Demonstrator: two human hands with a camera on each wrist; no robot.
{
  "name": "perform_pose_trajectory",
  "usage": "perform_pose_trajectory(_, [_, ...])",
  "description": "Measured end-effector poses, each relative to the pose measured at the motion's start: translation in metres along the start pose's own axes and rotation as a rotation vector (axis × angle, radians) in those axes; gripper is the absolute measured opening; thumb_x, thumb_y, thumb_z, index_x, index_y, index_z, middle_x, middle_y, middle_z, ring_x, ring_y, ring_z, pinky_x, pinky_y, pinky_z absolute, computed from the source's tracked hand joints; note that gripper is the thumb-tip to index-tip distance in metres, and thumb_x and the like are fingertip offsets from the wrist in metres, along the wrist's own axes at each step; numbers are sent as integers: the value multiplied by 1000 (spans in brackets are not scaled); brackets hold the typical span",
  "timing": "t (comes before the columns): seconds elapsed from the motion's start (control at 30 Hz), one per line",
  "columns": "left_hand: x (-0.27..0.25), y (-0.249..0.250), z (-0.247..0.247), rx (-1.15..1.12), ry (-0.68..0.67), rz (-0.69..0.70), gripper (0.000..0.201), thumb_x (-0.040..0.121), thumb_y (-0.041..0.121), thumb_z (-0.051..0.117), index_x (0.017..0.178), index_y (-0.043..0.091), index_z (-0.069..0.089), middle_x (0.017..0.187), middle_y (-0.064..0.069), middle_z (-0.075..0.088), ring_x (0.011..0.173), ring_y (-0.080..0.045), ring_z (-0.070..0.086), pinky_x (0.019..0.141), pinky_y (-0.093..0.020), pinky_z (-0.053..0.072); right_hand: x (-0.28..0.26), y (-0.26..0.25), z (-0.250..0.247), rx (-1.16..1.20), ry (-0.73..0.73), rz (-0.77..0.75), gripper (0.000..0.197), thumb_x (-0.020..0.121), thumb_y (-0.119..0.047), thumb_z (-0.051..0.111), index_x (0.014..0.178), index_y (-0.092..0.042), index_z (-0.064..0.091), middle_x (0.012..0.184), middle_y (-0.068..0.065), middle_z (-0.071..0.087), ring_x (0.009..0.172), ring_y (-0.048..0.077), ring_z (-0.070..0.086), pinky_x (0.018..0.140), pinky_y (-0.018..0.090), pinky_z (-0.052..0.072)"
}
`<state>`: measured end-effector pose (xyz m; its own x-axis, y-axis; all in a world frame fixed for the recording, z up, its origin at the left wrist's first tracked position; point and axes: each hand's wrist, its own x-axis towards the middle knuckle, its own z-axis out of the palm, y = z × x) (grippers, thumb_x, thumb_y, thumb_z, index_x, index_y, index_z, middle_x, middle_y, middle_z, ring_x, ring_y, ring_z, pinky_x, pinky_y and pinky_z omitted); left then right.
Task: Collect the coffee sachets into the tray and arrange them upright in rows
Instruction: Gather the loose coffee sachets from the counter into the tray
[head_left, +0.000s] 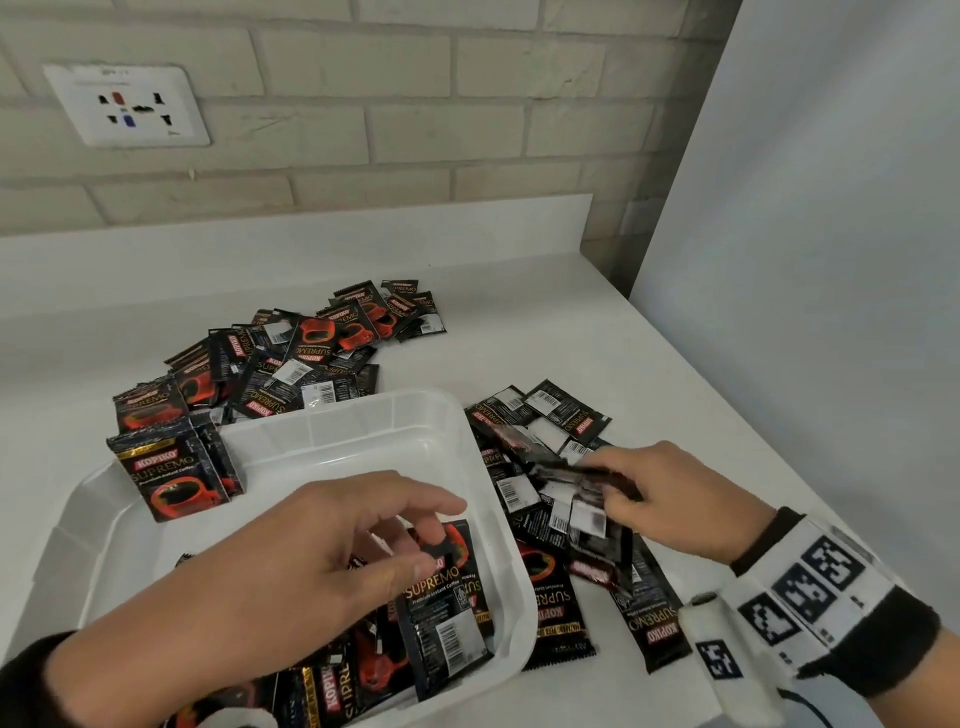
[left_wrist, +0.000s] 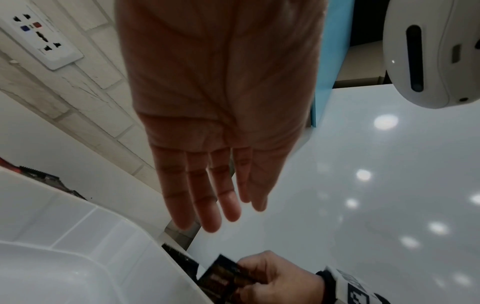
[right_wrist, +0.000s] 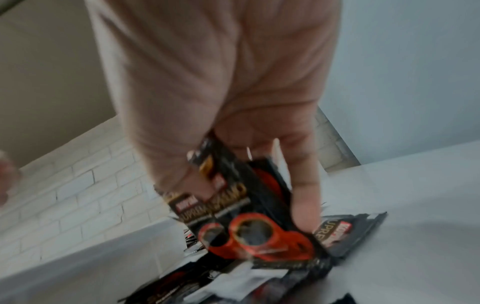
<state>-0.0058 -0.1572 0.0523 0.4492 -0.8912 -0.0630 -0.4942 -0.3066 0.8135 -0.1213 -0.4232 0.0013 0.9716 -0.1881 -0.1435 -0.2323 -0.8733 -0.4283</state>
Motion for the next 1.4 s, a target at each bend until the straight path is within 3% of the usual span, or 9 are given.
perform_pose_trajectory(0.17, [9,4,3,42,124,64,47,80,35,63,106,68,44,106,38,54,100,10,54,83,-8,44,-2,1,-10,-51,189,-52,29,94,-18,44,120,-25,56,74,-8,59,57,4,50,58,17,38])
perform_pose_trajectory(0.27, [15,3,6,-20,198,56,48,75,42,68,110,65,43,111,38,50,104,11,51,83,-6,44,-7,-14,-24,240,296,-97,20,87,-26,47,98,-37,58,81,-7,64,71,8,59,65,18,47])
perform_pose_trajectory(0.43, [26,2,17,-244,248,16,70,50,59,65,115,64,41,113,36,51,106,8,54,83,-16,50,-9,-57,-24,634,144,-142,27,91,-13,53,98,-39,56,92,-10,67,77,3,67,62,28,57])
perform_pose_trajectory(0.6, [26,-2,24,-416,166,-39,41,77,26,72,115,26,56,108,12,69,102,-7,65,85,-27,54,-8,-86,-10,778,97,-195,31,90,-12,54,104,-39,51,104,-9,64,85,8,68,63,22,56])
perform_pose_trajectory(0.87, [13,-8,21,-460,275,-124,23,78,6,63,99,15,63,93,3,73,84,-15,70,68,-37,58,-18,-91,8,947,19,-155,41,89,-6,55,114,-37,46,111,-11,58,97,6,64,72,25,56])
perform_pose_trajectory(1.0, [2,-16,15,-608,393,-178,27,74,1,64,98,14,63,88,2,75,72,-13,72,52,-19,54,-34,-46,3,485,135,22,27,86,-29,60,106,-46,51,97,-19,59,94,-2,57,84,22,48])
perform_pose_trajectory(1.2, [-10,-30,12,-606,449,-198,71,14,69,81,76,37,69,90,5,74,72,-18,72,48,-26,56,-62,-14,35,-135,-150,134,74,76,-61,56,138,-40,21,131,-22,21,113,-3,21,91,12,30])
perform_pose_trajectory(1.3, [-7,-29,16,-615,469,-188,47,36,57,83,76,38,69,88,10,74,71,-15,72,46,-27,57,-67,-16,44,-209,-57,101,65,85,-53,51,139,-40,18,138,-21,16,119,0,23,83,10,31])
perform_pose_trajectory(1.4, [-4,-31,19,-621,499,-214,29,65,13,74,91,19,65,82,10,74,68,-13,71,47,-20,54,-63,-11,43,-195,29,121,46,93,-31,45,135,-42,27,136,-25,27,120,0,33,83,12,33])
